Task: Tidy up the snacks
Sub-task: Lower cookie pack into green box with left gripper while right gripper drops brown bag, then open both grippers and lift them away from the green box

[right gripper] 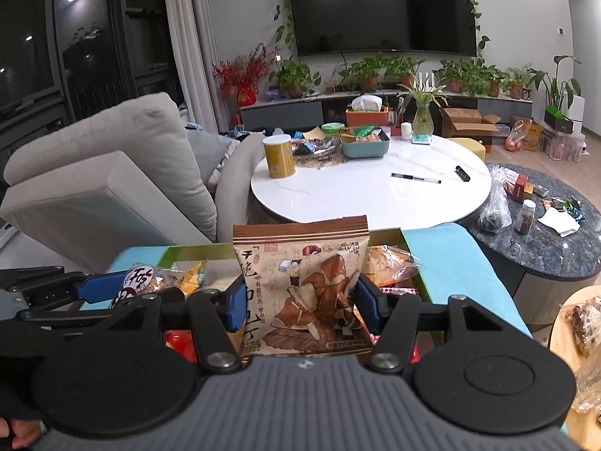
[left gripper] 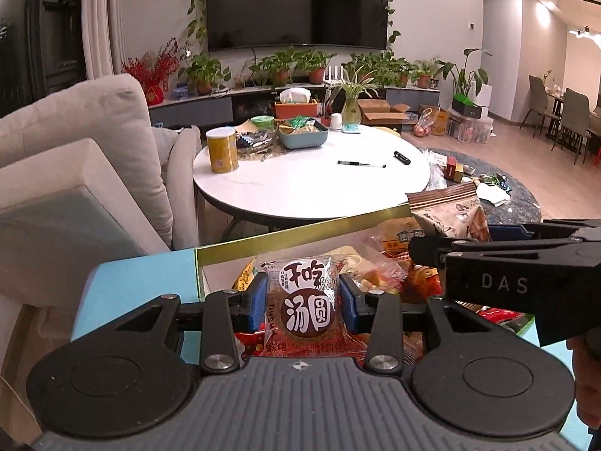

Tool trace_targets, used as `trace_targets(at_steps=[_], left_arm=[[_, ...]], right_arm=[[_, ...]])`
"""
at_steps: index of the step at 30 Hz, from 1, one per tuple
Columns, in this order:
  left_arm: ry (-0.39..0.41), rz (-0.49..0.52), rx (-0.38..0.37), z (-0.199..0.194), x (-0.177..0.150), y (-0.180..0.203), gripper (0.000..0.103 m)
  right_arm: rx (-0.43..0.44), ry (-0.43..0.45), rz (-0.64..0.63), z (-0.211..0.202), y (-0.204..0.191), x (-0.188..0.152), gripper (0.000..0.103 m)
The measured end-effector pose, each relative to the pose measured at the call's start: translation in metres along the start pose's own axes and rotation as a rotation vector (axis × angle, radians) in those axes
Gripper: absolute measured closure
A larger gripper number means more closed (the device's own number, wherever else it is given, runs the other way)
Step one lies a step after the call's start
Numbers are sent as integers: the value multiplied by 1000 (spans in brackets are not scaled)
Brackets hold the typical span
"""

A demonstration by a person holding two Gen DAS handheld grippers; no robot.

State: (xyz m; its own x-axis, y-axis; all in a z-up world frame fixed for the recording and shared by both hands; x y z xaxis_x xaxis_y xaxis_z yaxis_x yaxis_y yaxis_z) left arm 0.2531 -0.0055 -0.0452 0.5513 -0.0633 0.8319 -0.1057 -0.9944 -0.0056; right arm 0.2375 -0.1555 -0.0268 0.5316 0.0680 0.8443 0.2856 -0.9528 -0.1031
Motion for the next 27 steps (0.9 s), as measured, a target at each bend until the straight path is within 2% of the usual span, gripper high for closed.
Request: trace_targets(at_steps=[14,17,19,27], left_arm=[[-37,-2,-1,28,-5,2,65],[-40,-7,1,29,-6,1,51],[-32,-5,10,27,-6,1,37],[2,-15,29,10,-3,0,31]], right_arm=[[-5,-22,34,19,0,1,25],[-2,-18,49,17,2,3,25],[-5,-5,60,13,4,4,25],[-7,32,81,-1,6,8,25]])
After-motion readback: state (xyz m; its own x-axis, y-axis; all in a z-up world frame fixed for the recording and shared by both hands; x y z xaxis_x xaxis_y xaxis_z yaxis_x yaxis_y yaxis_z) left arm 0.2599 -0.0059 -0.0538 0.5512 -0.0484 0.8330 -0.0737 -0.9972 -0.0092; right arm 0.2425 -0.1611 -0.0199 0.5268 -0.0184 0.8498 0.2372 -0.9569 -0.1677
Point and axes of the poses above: each gripper's, at about its wrist camera, not at the fingertips, and z roughly the way its jaws point, y to its right, x to its top, the point moved 3 cm from there along z, roughly the way its jaws point, and after that the axes turned 1 degree about -x, right-handed, at the moved point
